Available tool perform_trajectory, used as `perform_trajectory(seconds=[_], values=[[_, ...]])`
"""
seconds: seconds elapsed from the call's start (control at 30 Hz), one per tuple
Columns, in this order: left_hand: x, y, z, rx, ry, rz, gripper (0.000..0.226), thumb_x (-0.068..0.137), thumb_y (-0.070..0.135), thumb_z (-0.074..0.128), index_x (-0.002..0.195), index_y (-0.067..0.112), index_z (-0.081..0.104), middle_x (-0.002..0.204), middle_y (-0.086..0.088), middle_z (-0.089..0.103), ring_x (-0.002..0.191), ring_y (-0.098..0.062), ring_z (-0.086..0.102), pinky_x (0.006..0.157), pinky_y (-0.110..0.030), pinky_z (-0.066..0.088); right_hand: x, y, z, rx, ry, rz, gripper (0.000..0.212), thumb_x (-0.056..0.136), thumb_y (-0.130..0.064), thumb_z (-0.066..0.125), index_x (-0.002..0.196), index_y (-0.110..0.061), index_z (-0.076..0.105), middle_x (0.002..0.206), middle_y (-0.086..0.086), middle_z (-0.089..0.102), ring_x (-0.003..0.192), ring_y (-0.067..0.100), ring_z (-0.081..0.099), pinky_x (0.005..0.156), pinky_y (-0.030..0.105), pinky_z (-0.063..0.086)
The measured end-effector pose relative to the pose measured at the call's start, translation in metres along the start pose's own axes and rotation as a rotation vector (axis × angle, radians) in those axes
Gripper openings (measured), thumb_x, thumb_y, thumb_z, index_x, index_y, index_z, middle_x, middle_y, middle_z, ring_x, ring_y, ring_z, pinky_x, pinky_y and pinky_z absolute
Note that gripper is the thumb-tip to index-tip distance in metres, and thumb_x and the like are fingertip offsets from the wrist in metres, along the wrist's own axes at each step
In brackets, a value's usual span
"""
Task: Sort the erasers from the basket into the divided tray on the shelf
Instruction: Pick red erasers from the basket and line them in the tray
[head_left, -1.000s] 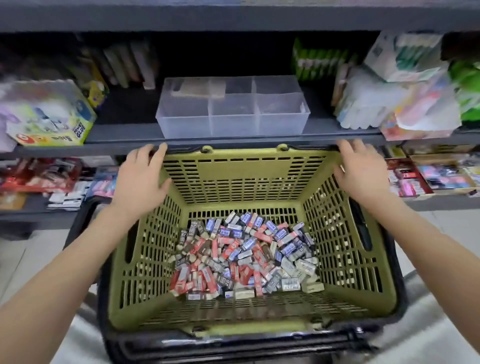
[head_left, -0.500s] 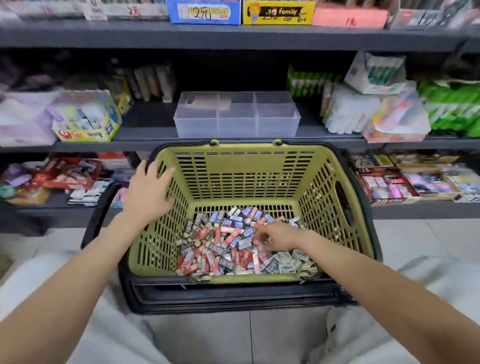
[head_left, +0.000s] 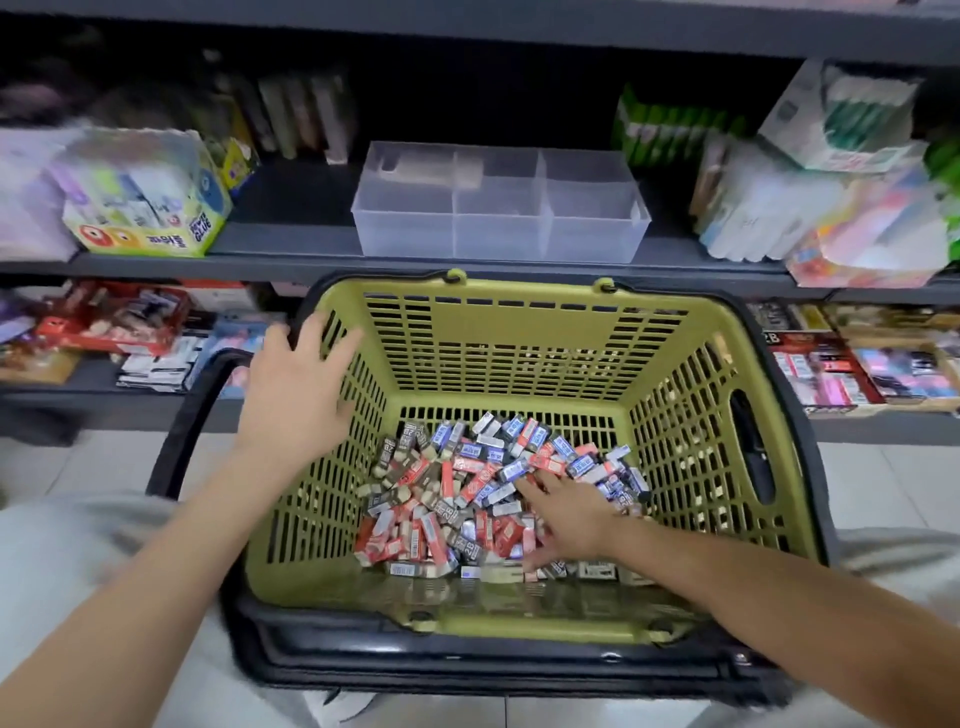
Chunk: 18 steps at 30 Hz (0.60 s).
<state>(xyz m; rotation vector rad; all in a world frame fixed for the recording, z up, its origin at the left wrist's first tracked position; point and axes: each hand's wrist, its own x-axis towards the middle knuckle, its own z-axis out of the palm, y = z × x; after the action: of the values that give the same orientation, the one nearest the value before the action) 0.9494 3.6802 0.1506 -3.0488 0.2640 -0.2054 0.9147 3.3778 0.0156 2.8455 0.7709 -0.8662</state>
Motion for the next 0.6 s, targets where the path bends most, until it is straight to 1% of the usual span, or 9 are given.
perform_trajectory(seconds=[0.03,0.1,0.23,0.33,0.4,0.43,0.47,0.53,0.6], values=[[0.002,0.001,0.0,0.001,0.001,0.008,0.075,0.062,0.013,0.078,0.132,0.011,0.052,0.134,-0.027,0.046,0.098,-0.049,0.046,0.076,-0.054,0.045,-0.002,0.001,0.004,0.001,0.041,-0.002,0.11,0.065,-0.074,0.06,0.147,-0.018,0.012,0.144,0.014,0.035,0.114,0.029,0.051,0.086,0.038,0.05],[0.003,0.003,0.001,0.004,0.006,0.025,0.074,0.061,0.013,0.08,0.129,0.012,0.053,0.13,-0.026,0.048,0.097,-0.049,0.046,0.071,-0.053,0.046,-0.005,0.001,0.009,0.032,0.091,-0.001,0.107,0.064,-0.074,0.061,0.145,-0.018,0.019,0.136,0.01,0.045,0.105,0.024,0.056,0.078,0.034,0.051],[0.005,0.007,0.001,0.019,0.002,0.022,0.072,0.062,0.02,0.081,0.128,0.012,0.055,0.13,-0.023,0.049,0.099,-0.049,0.046,0.071,-0.05,0.046,-0.005,0.004,0.0,0.126,0.049,0.052,0.096,0.063,-0.069,0.068,0.141,-0.026,0.031,0.118,0.002,0.057,0.101,0.02,0.057,0.077,0.028,0.048],[0.006,0.006,0.001,0.052,-0.016,0.008,0.071,0.065,0.027,0.08,0.13,0.014,0.054,0.133,-0.021,0.047,0.101,-0.046,0.045,0.072,-0.049,0.046,-0.001,0.003,-0.014,0.174,-0.028,0.076,0.091,0.065,-0.064,0.07,0.14,-0.029,0.031,0.106,0.0,0.061,0.098,0.018,0.056,0.076,0.023,0.044],[0.006,0.005,0.003,0.069,-0.033,0.004,0.067,0.065,0.03,0.079,0.126,0.013,0.056,0.134,-0.02,0.046,0.102,-0.045,0.044,0.072,-0.048,0.046,0.001,-0.002,-0.016,0.11,-0.021,0.108,0.081,0.07,-0.063,0.064,0.136,-0.026,0.035,0.092,-0.001,0.059,0.087,0.016,0.055,0.063,0.02,0.041],[0.006,0.005,0.003,0.081,-0.034,0.005,0.063,0.065,0.031,0.079,0.123,0.012,0.059,0.133,-0.02,0.046,0.102,-0.045,0.044,0.072,-0.048,0.046,0.002,-0.005,-0.015,0.054,0.003,0.143,0.076,0.072,-0.065,0.06,0.133,-0.025,0.038,0.089,-0.001,0.058,0.084,0.016,0.054,0.061,0.02,0.042],[0.007,0.005,0.004,0.09,-0.034,0.007,0.06,0.065,0.031,0.078,0.119,0.011,0.061,0.132,-0.02,0.047,0.101,-0.045,0.044,0.071,-0.048,0.046,0.003,-0.009,-0.014,-0.006,0.02,0.183,0.074,0.072,-0.065,0.057,0.131,-0.024,0.039,0.089,-0.002,0.058,0.084,0.016,0.055,0.064,0.021,0.045],[0.007,0.004,0.004,0.098,-0.034,0.014,0.055,0.065,0.03,0.078,0.113,0.009,0.063,0.131,-0.021,0.048,0.101,-0.047,0.044,0.071,-0.048,0.046,0.007,-0.014,-0.013,-0.104,0.014,0.214,0.066,0.072,-0.063,0.059,0.123,-0.023,0.045,0.085,-0.004,0.061,0.079,0.014,0.057,0.069,0.025,0.049],[0.006,0.004,0.004,0.09,-0.029,0.02,0.055,0.065,0.03,0.079,0.113,0.008,0.064,0.131,-0.021,0.048,0.103,-0.048,0.044,0.07,-0.049,0.046,0.013,-0.015,-0.016,-0.166,-0.027,0.208,0.052,0.073,-0.058,0.063,0.108,-0.022,0.049,0.078,-0.007,0.057,0.072,0.012,0.055,0.065,0.024,0.048]])
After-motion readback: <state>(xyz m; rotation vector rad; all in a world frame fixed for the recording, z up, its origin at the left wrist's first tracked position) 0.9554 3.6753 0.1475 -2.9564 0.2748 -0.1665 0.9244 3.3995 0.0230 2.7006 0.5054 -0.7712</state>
